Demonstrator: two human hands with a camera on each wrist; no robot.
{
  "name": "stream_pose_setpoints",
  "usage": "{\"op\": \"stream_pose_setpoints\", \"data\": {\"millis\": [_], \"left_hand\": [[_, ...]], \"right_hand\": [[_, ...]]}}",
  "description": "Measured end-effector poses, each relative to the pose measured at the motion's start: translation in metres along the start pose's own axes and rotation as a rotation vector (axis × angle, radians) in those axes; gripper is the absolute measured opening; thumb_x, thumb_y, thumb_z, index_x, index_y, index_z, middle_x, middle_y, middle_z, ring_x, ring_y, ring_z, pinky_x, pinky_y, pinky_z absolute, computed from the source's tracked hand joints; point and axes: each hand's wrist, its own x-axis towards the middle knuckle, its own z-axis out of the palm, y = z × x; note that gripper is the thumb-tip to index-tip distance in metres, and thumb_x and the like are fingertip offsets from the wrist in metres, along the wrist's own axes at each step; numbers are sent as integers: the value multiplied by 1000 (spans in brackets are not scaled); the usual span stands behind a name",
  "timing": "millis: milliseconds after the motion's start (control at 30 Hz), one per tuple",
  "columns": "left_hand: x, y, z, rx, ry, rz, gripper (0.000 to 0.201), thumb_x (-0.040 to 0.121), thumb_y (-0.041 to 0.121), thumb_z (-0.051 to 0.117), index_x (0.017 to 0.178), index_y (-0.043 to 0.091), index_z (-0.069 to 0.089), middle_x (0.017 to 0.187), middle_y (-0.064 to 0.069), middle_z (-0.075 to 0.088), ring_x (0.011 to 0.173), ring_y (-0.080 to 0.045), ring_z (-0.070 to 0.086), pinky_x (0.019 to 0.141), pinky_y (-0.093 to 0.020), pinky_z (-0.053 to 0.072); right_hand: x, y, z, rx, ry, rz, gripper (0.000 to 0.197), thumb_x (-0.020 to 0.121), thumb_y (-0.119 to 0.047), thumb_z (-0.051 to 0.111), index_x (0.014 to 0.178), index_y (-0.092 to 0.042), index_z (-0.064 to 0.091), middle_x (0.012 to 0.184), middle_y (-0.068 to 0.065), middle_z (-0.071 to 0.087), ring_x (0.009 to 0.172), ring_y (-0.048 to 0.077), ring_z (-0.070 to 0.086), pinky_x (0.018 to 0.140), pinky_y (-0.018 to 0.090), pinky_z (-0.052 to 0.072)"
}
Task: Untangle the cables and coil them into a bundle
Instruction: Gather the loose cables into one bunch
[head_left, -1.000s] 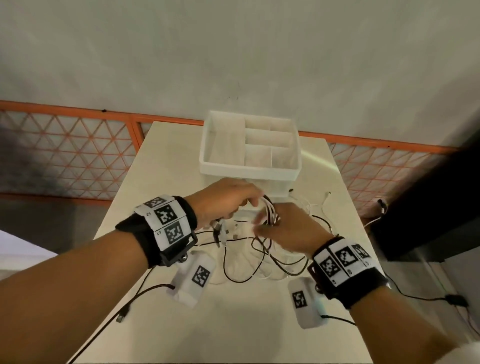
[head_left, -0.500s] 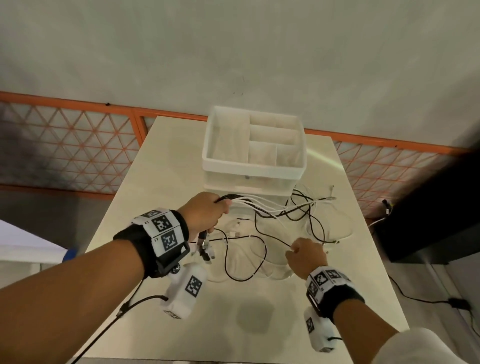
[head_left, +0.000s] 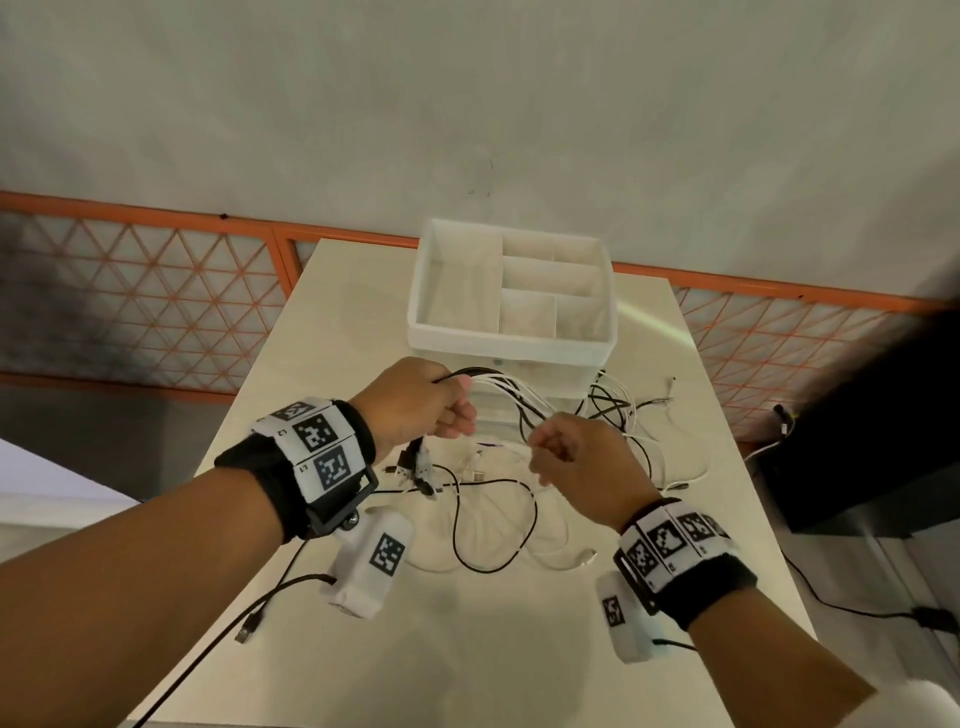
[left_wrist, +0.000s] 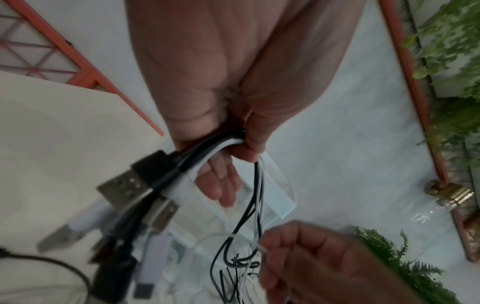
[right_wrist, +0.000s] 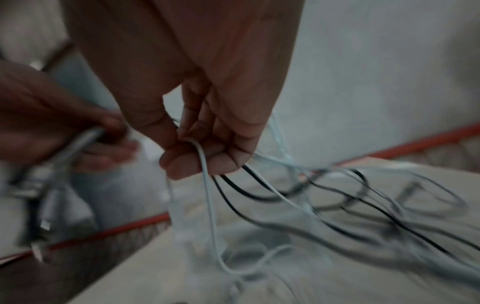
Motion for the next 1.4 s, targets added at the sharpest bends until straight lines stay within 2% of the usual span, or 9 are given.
{"op": "stream_pose_setpoints", "data": {"millis": [100,200,333,500,600,867,967,1133,1400], "left_hand": [[-2,7,7,94,-79,71,24,103,18,47,101,0,63,93,-11,69,84,-20,68,81,-26,55],[-5,11,15,118,-150,89,26,104,22,44,91,6,58,75,-10,64,60,-18,59,62,-28,52],[-8,22,-3,134,-36,109,27,102,28,49,83,10,55,64,0,41,53,-13,33,50,-27,31],[-16,40,-44,100,84,200,23,87,37,71,93,15,70,57,10,42,50,-9,34,48,-22,34],[-15,36,-51,195,172,190,26,89,38,69,86,13,68,51,10,38,46,-11,33,50,-25,35],[1,1,-44,259,319,22,40,94,42,60,78,6,53,53,-1,33,42,-19,29,47,-27,31],[3,-1,-46,166,364,2,41,94,41,60,74,9,44,54,-1,29,43,-19,24,46,-27,28],[6,-5,-44,159,341,3,42,95,40,59,71,11,40,55,-2,28,42,-18,23,44,-26,26],[7,-11,-47,128,318,-52,49,95,43,57,64,17,30,57,-2,26,43,-18,22,48,-27,24]], "right_hand": [[-1,-37,-3,-50,18,-256,10,89,-9,68,87,-19,72,73,-6,72,64,12,66,64,20,53],[3,-58,-7,-13,154,-333,8,87,-8,72,90,-15,69,71,-4,68,66,14,61,60,11,45],[9,-37,-23,-19,198,-165,9,88,-18,72,87,-23,65,64,-2,59,56,9,48,57,21,43],[4,43,-31,-311,128,303,24,98,-29,56,94,-13,74,87,6,71,94,34,66,77,29,38],[0,42,-50,-250,186,449,42,100,-47,51,91,-17,79,95,11,74,92,32,66,83,32,44],[15,-39,-102,306,570,165,47,94,-55,59,66,-20,71,39,-3,50,37,17,47,55,33,48],[11,-36,-102,279,535,220,51,93,-56,59,59,-19,70,40,-2,54,38,16,49,61,39,52],[5,-62,-115,305,666,-76,32,94,-46,64,78,-21,74,61,-4,66,43,12,52,49,23,47],[10,-56,-125,241,891,-70,18,97,-42,59,93,-27,68,88,2,76,54,16,66,67,39,56]]}}
